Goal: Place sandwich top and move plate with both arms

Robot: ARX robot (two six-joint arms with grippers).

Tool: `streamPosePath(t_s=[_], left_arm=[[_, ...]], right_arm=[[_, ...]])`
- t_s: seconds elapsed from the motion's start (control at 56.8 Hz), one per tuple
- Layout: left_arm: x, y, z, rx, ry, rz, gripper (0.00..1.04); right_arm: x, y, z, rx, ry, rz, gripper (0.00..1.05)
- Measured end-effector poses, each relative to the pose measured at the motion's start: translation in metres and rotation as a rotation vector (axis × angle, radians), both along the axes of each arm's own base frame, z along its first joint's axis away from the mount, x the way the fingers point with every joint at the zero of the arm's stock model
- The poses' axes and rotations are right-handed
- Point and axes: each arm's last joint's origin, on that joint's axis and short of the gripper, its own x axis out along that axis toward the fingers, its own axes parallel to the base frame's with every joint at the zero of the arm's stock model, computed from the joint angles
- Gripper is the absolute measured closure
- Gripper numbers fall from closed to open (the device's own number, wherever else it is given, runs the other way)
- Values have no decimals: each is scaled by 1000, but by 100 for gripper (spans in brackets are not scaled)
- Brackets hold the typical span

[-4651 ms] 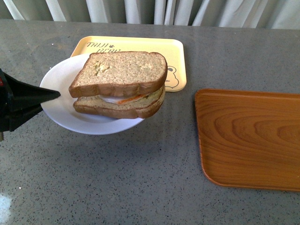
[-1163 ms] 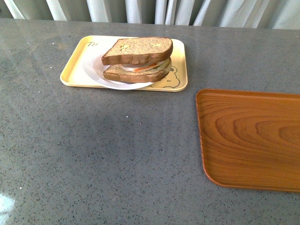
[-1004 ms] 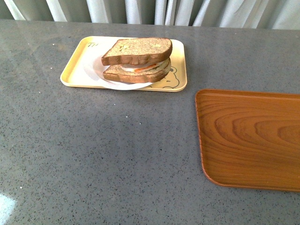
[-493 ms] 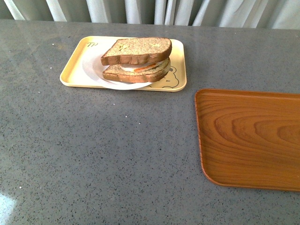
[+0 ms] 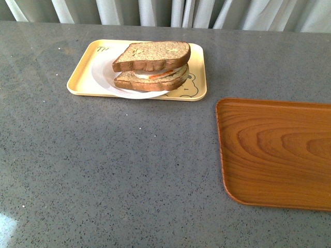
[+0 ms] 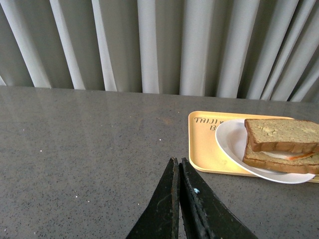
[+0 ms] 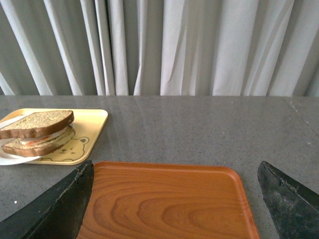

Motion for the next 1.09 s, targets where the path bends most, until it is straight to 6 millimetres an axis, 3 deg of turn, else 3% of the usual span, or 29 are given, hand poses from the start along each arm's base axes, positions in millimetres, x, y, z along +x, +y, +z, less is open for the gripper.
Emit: streamPosePath(t_s=[1.092], left_arm=[[-31,0,4,0,-17,0,103]], right_arm=[[0,0,0,0,0,0,9]])
